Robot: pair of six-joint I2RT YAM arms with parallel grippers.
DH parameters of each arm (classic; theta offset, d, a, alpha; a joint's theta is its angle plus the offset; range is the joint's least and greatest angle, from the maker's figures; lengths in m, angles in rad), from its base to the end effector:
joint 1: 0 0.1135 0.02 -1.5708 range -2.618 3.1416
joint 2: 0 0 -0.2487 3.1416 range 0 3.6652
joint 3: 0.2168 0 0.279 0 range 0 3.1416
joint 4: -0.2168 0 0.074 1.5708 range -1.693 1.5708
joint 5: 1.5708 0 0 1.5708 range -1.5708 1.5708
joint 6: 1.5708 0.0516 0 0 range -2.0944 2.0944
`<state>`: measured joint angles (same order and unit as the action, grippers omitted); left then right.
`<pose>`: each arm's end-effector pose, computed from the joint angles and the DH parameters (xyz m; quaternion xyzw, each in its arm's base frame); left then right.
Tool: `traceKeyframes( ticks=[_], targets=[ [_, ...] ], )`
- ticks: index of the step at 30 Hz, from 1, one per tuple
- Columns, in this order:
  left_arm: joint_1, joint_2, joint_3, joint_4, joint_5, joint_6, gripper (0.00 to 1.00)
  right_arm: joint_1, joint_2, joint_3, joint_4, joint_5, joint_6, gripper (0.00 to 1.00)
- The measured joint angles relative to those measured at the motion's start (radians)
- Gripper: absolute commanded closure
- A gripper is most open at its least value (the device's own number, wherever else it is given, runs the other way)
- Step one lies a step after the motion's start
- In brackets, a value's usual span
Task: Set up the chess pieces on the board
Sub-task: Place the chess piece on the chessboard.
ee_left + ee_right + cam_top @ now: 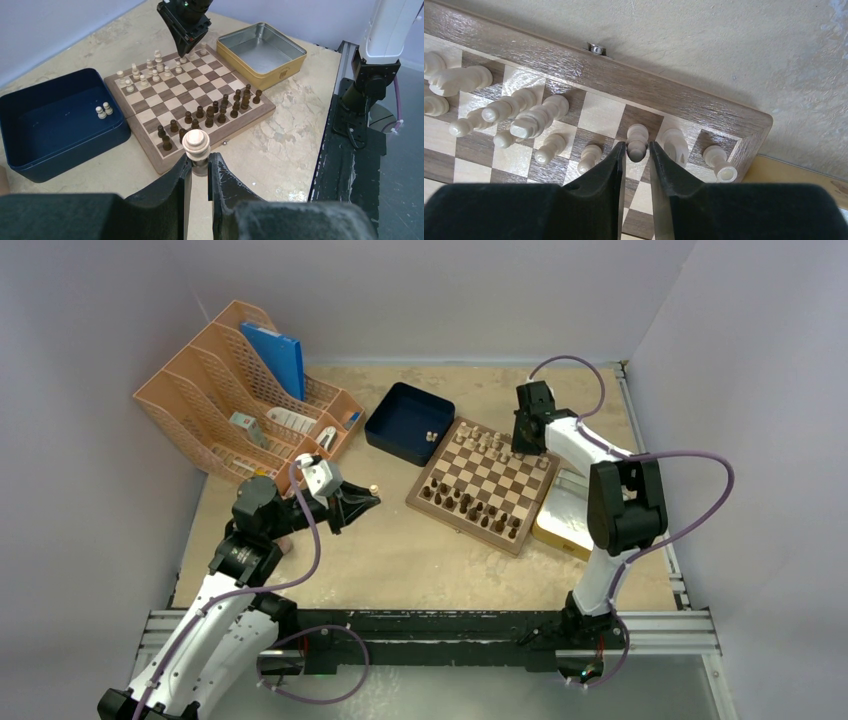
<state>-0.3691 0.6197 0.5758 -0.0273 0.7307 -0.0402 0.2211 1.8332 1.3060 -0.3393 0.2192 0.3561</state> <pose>0.1783 -0.1059 0.2979 0.3521 0.6344 -0.3854 0.5701 0.4227 0.0835 0.1737 0.1006 0.9283 -0.0008 0.3579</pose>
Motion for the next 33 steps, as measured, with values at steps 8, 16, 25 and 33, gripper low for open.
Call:
traceKeyframes(
  ticks=[8,16,25,33],
  targets=[
    [0.000,0.000,-0.002,0.002,0.004,0.000,1.00,0.000,0.000,0.001,-0.008,0.006,0.002,0.67],
    [0.000,0.009,-0.002,0.013,0.045,0.001,1.00,0.000,-0.056,0.015,-0.046,0.026,0.002,0.67],
    [0.000,0.082,-0.002,0.045,0.120,0.004,1.00,0.018,-0.207,0.053,-0.051,-0.038,-0.002,0.67],
    [0.000,0.171,0.043,0.010,0.102,0.079,1.00,0.229,-0.288,0.056,0.021,-0.269,0.003,0.62]
  ],
)
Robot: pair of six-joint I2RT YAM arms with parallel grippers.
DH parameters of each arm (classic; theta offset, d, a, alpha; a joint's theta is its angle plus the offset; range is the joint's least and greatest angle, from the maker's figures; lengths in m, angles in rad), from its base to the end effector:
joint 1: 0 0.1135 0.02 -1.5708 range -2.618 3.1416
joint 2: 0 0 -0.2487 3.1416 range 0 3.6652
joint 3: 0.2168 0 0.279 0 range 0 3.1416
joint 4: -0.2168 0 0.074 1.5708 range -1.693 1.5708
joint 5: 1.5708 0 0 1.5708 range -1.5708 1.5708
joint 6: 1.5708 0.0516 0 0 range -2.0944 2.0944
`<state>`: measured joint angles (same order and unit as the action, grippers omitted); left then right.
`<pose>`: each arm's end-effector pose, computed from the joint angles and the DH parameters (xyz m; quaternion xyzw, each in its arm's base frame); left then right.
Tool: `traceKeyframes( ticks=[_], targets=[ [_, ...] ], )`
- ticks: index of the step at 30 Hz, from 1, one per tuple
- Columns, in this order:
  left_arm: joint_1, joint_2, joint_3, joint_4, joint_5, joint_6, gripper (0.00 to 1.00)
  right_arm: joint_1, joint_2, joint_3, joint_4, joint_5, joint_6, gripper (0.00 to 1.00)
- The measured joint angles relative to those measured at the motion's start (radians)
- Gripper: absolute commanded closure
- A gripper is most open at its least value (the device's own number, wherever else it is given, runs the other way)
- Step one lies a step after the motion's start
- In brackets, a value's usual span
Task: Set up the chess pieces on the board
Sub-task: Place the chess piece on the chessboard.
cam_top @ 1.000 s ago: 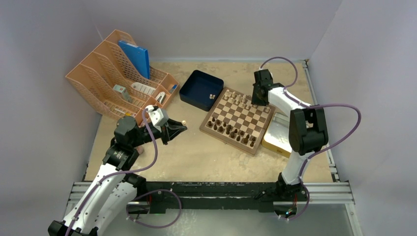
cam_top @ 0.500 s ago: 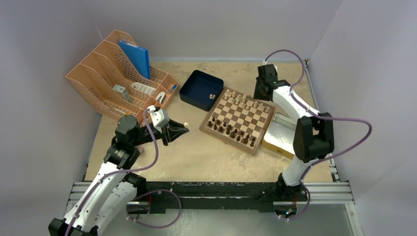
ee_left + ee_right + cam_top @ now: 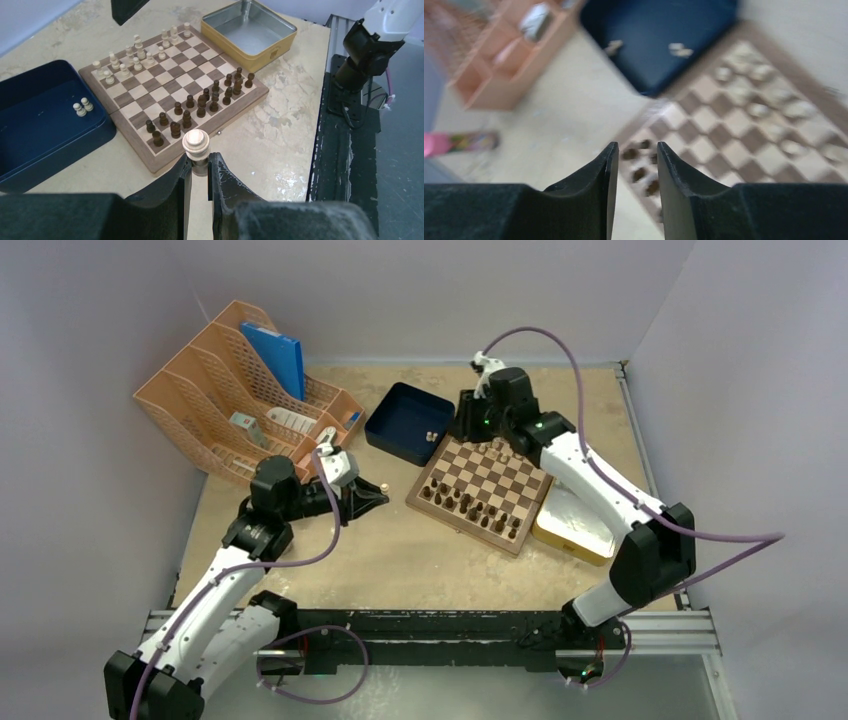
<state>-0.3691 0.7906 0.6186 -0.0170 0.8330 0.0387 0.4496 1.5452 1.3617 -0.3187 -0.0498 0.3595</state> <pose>0.2013 -0.1188 0.2823 0.3952 0.6380 -0.4034 0.5235 0.3614 0.1772 0.3110 -0.0514 0.8589 0.2201 0.4596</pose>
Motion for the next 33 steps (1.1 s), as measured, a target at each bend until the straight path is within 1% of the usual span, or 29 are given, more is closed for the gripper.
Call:
traceKeyframes(
  ticks=[5,10,16,22,25,33],
  targets=[
    [0.000,0.025,0.014,-0.024,-0.019,0.029,1.00,0.119,-0.037,-0.018,0.098,-0.176,0.027,0.57],
    [0.000,0.047,0.014,-0.034,-0.030,0.035,1.00,0.195,-0.040,-0.012,0.130,-0.261,0.024,0.56],
    [0.000,0.066,0.014,-0.053,-0.041,0.045,1.00,0.277,-0.026,0.022,0.121,-0.310,0.003,0.56],
    [0.000,0.072,0.014,-0.060,-0.045,0.052,1.00,0.311,-0.025,0.043,0.105,-0.352,-0.015,0.55],
    [0.000,0.072,0.014,-0.060,-0.046,0.052,1.00,0.332,-0.019,0.055,0.082,-0.353,-0.027,0.54],
    [0.000,0.073,0.014,-0.060,-0.045,0.051,1.00,0.378,0.022,0.067,0.017,-0.353,-0.068,0.57]
  ],
)
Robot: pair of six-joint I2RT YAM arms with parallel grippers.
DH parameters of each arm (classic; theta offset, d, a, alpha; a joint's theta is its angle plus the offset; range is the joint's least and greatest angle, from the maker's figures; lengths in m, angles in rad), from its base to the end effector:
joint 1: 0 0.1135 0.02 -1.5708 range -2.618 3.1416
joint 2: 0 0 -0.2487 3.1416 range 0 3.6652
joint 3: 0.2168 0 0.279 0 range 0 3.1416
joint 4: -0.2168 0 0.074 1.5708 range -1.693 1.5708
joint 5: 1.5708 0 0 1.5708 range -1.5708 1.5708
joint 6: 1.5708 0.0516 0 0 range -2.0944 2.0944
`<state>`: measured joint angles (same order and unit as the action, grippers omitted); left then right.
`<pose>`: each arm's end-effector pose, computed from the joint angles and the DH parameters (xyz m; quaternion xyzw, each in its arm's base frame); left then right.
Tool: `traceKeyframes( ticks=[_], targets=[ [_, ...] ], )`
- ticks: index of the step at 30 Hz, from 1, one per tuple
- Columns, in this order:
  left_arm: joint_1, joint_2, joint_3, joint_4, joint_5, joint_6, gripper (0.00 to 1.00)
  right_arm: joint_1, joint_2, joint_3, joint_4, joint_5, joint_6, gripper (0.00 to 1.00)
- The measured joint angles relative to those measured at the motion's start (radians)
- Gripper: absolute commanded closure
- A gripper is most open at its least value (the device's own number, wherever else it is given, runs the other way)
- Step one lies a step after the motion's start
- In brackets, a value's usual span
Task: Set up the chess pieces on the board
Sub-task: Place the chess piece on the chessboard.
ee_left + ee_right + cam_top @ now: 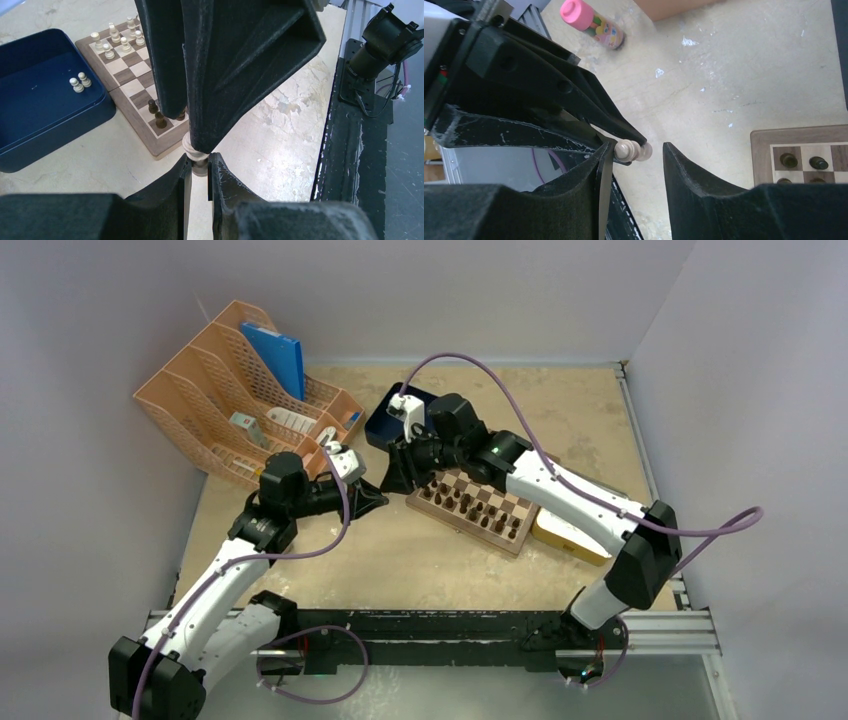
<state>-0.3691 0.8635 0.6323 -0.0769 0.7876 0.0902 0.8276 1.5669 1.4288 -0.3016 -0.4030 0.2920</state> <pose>0.2130 -0.1216 0.2650 0.3902 0.6743 -0.3825 0.4967 0.2605 0.3134 0.3324 -0.3223 0.7693 0.4220 0.3552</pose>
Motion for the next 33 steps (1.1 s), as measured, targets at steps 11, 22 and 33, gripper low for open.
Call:
traceKeyframes(
  ticks=[11,22,33],
  targets=[
    [0.000,0.001,0.000,-0.007,-0.004,0.000,1.00,0.024,0.032,0.018,-0.024,0.000,-0.024,0.66],
    [0.000,0.006,0.000,-0.022,-0.016,-0.001,0.81,0.031,0.047,0.026,-0.030,0.010,-0.031,0.92],
    [0.000,0.020,0.005,-0.024,-0.086,-0.029,0.45,0.018,0.035,0.026,-0.008,0.264,0.020,0.92]
  ],
)
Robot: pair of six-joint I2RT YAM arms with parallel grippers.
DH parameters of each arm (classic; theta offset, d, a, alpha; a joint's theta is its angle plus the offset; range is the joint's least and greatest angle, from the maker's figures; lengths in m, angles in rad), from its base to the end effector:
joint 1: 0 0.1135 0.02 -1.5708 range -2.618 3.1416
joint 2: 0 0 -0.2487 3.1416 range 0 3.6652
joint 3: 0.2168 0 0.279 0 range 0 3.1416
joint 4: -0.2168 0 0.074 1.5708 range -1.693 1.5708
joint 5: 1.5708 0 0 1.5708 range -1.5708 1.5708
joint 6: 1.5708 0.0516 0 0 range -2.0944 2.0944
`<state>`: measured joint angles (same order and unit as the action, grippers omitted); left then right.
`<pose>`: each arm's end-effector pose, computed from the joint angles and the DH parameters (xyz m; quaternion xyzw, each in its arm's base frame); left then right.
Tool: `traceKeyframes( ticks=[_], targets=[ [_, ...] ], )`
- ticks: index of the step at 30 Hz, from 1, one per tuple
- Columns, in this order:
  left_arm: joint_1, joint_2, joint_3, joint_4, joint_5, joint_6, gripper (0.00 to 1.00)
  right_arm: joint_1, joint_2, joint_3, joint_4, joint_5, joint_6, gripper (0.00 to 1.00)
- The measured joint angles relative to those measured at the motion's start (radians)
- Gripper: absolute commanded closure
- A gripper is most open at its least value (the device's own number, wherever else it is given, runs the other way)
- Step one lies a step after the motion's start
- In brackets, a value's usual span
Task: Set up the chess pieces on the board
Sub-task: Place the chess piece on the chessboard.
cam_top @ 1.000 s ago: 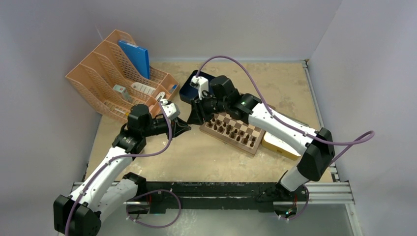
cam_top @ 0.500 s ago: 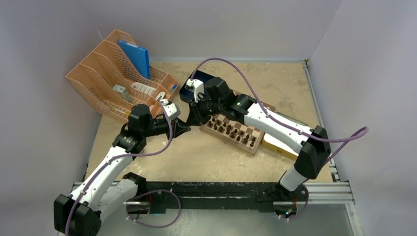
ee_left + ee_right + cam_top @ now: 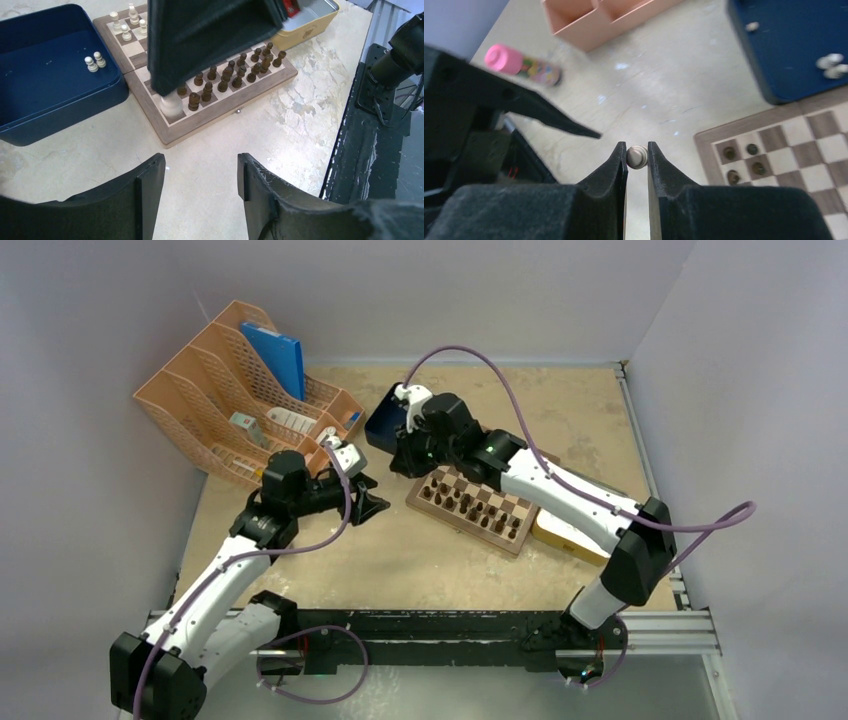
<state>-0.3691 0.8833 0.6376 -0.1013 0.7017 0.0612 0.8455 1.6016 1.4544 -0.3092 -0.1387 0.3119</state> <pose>0.2190 -0.1204 0.2591 0.3570 0.7088 -0.3607 0.4899 0.2721 0.3177 0.3263 -0.2586 0.8071 0.3378 0.4095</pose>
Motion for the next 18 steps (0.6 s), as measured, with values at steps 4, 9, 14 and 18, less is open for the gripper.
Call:
traceKeyframes(
  ticks=[4,9,14,18],
  targets=[
    [0.000,-0.008,0.010,-0.002,-0.025,-0.016,0.40,-0.030,-0.026,-0.016,0.020,0.144,0.024,0.91],
    [0.000,-0.038,0.012,-0.008,-0.050,-0.029,0.34,-0.114,-0.094,-0.106,0.076,0.285,0.055,0.91],
    [0.000,-0.076,0.012,-0.013,-0.068,-0.042,0.31,-0.218,-0.167,-0.224,0.117,0.410,0.087,0.91],
    [0.000,-0.083,0.012,-0.013,-0.083,-0.061,0.30,-0.272,-0.202,-0.286,0.144,0.514,0.103,0.91]
  ],
)
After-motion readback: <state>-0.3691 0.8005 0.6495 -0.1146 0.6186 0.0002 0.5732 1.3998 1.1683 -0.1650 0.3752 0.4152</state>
